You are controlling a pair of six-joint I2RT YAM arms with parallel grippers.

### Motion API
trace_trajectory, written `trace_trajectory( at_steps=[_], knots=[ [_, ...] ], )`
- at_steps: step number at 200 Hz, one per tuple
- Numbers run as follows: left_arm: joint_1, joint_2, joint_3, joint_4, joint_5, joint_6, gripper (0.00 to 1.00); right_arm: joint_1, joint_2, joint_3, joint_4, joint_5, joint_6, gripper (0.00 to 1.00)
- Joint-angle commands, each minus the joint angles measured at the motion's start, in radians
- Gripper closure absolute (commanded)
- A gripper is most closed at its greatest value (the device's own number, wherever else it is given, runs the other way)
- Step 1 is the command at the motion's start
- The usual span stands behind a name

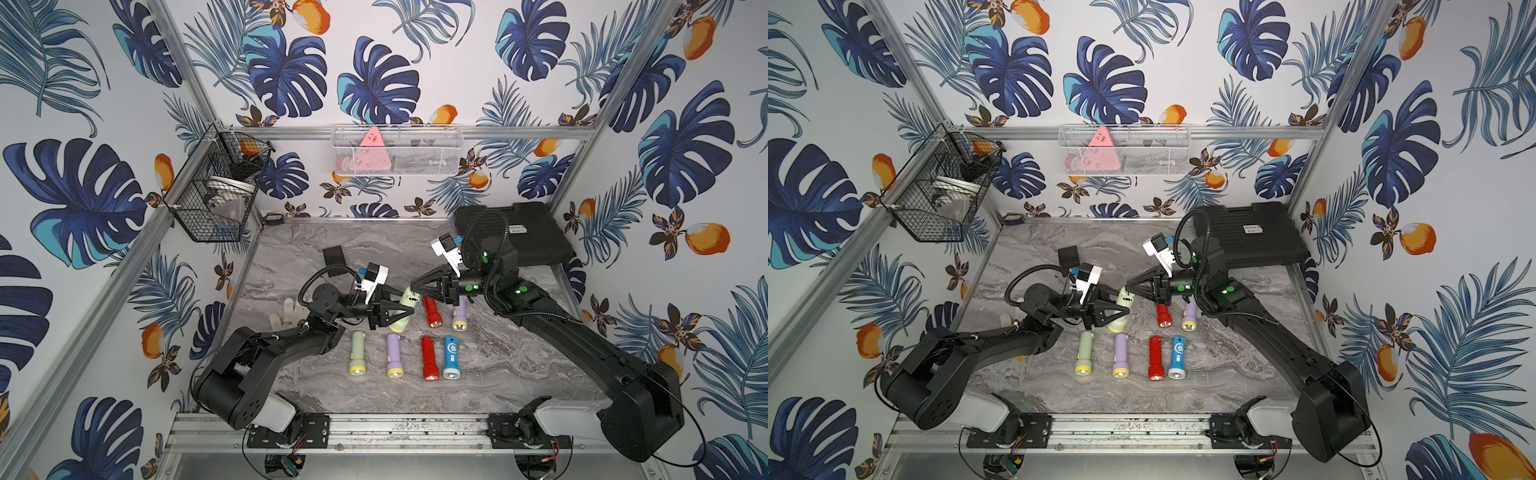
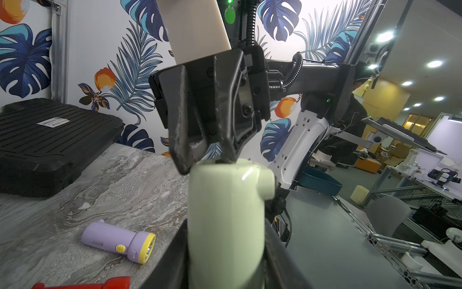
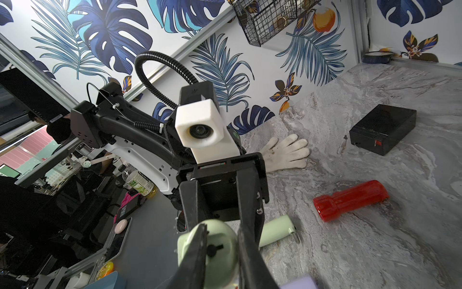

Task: Close the plug at the bottom of the flashlight
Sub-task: Close the plug of the flashlight.

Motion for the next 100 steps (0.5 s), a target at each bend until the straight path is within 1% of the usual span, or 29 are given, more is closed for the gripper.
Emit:
trace_trajectory(
  at_steps=[1, 14, 62, 81, 100],
  knots=[
    [0.000, -0.014, 0.032, 0.199, -0.033, -0.007, 1.00, 0.005, 0.012, -0.004, -0.150, 0.050, -0.041, 0.80],
    [0.000, -0.013, 0.034, 0.199, -0.031, -0.010, 1.00, 0.004, 0.009, -0.004, -0.149, 0.055, -0.044, 0.81],
    [0.000, -0.010, 0.039, 0.199, -0.023, -0.016, 1.00, 0.004, 0.018, 0.008, -0.146, 0.069, -0.045, 0.89],
    [0.000, -0.010, 0.039, 0.199, -0.018, -0.018, 1.00, 0.003, 0.025, 0.017, -0.147, 0.083, -0.047, 0.90],
    [-0.001, -0.008, 0.039, 0.199, -0.016, -0.018, 1.00, 0.003, 0.018, 0.023, -0.144, 0.129, -0.047, 0.90]
  ],
)
